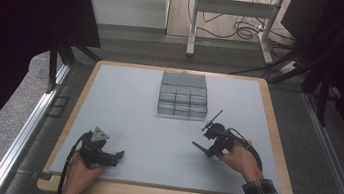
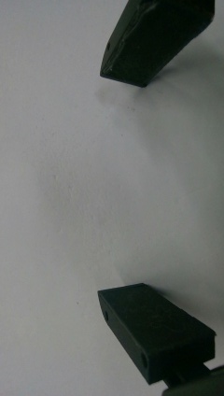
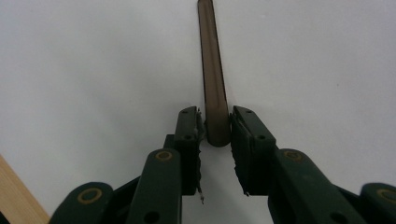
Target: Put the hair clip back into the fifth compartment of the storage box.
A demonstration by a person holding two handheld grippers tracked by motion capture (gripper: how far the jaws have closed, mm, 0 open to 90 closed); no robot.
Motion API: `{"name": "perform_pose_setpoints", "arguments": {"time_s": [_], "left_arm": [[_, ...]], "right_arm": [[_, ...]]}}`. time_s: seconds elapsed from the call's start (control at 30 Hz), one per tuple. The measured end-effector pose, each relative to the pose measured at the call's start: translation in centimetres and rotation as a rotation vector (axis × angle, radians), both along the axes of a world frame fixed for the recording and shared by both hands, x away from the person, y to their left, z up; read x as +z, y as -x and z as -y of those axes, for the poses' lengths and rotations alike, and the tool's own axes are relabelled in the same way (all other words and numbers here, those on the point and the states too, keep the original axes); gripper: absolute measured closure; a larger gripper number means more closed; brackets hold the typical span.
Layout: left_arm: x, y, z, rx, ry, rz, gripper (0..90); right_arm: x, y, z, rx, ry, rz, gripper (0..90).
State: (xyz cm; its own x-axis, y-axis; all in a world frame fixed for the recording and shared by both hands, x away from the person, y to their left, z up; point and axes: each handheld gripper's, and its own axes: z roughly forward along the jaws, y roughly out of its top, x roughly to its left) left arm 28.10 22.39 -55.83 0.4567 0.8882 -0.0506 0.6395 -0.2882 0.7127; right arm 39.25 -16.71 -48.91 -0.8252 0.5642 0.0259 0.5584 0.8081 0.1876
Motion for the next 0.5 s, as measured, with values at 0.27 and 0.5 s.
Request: {"name": "perform_pose_setpoints", "arguments": {"time_s": [0.27,0.5], "left_arm": [[0.00,0.00,0.00,0.000,0.000,0.000,0.0],[0.00,0.00,0.00,0.000,0.000,0.000,0.0]], "right_arm": [[-0.19,-0.21,-0.43,-0.004,0.033,-0.009,75.7],[0.45,-0.29,-0.39,-0.013,0.016,-0.019,76.0]]}}
